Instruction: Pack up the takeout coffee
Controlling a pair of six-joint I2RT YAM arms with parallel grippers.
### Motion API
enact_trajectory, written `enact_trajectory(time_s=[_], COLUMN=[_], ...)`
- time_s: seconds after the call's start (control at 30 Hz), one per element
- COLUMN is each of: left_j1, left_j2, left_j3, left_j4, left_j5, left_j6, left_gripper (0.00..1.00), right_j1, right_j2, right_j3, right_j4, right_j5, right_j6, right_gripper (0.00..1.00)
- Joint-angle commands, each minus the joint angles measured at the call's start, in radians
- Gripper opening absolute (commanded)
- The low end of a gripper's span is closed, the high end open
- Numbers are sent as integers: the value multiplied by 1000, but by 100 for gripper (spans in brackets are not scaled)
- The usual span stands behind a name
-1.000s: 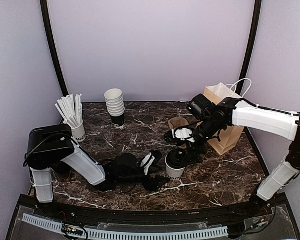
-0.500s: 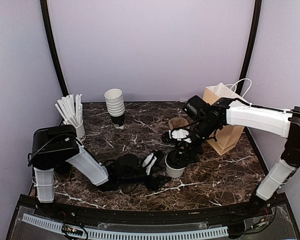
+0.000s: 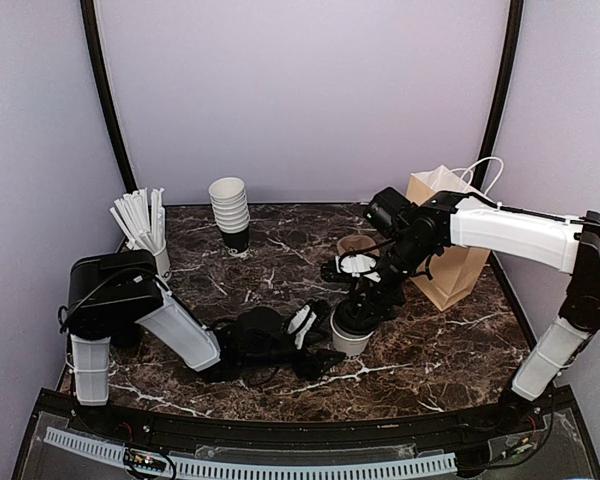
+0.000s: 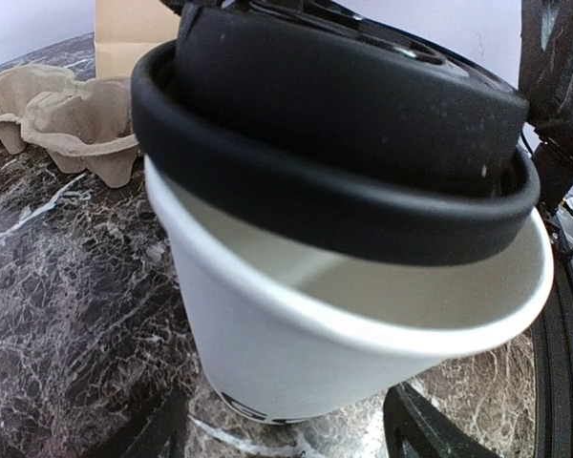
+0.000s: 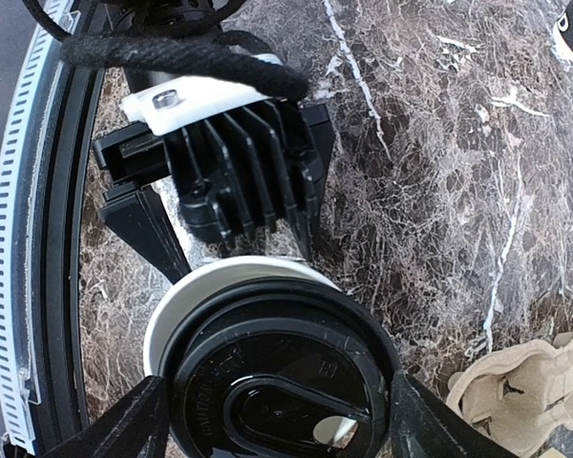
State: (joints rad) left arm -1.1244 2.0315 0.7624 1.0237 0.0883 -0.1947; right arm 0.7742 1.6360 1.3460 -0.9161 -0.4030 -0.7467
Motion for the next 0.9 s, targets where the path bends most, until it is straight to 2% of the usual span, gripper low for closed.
enact_trajectory(time_s=[0.0, 0.23, 0.57, 0.73, 0.87], left_j1=[-5, -5, -5, -4, -3], left_j2=[6, 13, 15, 17, 20], left_j3=[24, 31, 35, 37, 38], left_j4=[26, 22, 15, 10, 10], left_j5=[-1, -4, -8, -13, -16], left_j6=[5, 2, -2, -4, -8], left_gripper=[73, 73, 73, 73, 73], right_j1=[17, 35, 52, 62, 70], right_j2=[-1, -1, 3, -7, -17], right_j3=[9, -14, -18, -6, 21], right_j4=[-3, 9, 30, 25, 1], right_j5=[3, 49, 106, 112, 99], right_j6=[16, 28, 56, 64, 67], right_gripper=[82, 85, 82, 76, 75])
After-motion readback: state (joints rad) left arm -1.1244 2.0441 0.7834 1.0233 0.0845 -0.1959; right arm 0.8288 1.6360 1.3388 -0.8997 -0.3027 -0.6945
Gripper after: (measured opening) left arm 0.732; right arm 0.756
